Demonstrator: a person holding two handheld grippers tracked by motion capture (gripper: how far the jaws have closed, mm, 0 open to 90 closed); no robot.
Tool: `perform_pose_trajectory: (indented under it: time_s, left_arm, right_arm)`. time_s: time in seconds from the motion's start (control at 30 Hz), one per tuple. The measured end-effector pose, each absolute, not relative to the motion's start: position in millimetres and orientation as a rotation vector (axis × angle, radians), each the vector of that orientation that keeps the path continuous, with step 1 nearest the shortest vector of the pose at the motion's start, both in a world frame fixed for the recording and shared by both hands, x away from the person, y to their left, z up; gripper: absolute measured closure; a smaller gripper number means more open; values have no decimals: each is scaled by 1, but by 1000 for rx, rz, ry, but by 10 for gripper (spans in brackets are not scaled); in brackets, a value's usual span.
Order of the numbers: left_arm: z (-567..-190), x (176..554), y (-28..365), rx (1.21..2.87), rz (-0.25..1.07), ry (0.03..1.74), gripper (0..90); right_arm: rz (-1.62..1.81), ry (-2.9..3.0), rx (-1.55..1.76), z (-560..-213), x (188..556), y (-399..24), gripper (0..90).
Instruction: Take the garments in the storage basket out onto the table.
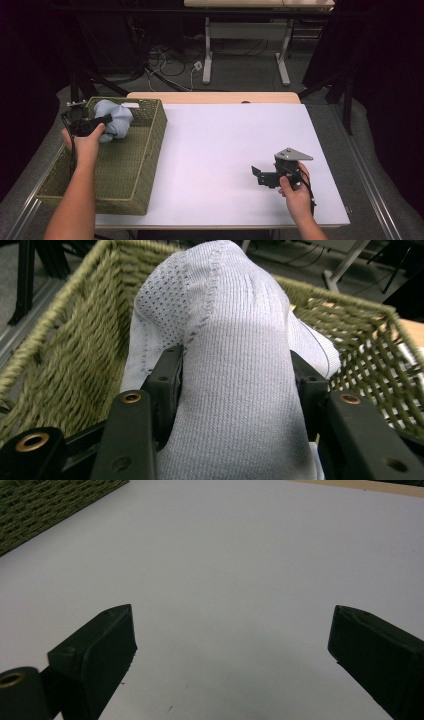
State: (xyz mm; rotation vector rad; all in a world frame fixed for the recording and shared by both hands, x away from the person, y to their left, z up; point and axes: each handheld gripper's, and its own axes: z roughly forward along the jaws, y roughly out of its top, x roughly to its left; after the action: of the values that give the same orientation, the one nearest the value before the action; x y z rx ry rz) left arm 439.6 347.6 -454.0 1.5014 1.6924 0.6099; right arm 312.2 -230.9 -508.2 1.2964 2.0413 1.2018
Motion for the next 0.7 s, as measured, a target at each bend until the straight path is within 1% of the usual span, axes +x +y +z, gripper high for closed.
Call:
perform_pose_trajectory:
  time_s: [0.27, 0.43, 0.7]
  left_arm:
    - [-444, 427, 343, 1468, 646, 1618, 515]
    - [-439, 419, 341, 1416, 669, 1575, 516]
    - [-433, 405, 337, 1373, 675, 1517, 517]
  right_arm:
    - [1205, 2045, 1298, -506, 311, -231, 48]
    - [1203, 2040, 1302, -506, 311, -231, 49]
    - [1207, 2038, 1295, -506, 311, -230, 49]
